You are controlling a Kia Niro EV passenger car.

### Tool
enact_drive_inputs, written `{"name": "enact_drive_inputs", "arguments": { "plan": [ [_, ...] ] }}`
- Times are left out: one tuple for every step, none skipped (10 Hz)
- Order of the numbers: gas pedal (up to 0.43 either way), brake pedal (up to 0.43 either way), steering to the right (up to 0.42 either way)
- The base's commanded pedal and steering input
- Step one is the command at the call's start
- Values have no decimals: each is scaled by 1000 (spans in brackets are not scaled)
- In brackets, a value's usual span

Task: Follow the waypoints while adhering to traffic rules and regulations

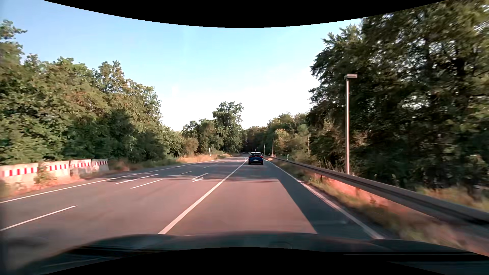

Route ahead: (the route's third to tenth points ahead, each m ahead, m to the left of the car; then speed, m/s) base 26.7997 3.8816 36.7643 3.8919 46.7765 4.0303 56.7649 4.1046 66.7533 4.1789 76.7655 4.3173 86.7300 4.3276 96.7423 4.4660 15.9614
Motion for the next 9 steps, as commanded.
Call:
{"name": "enact_drive_inputs", "arguments": {
  "plan": [
    [98,0,-2],
    [98,0,-3],
    [98,0,-3],
    [98,0,-3],
    [98,0,-3],
    [98,0,-3],
    [98,0,-3],
    [98,0,-3],
    [98,0,-3]
  ]
}}
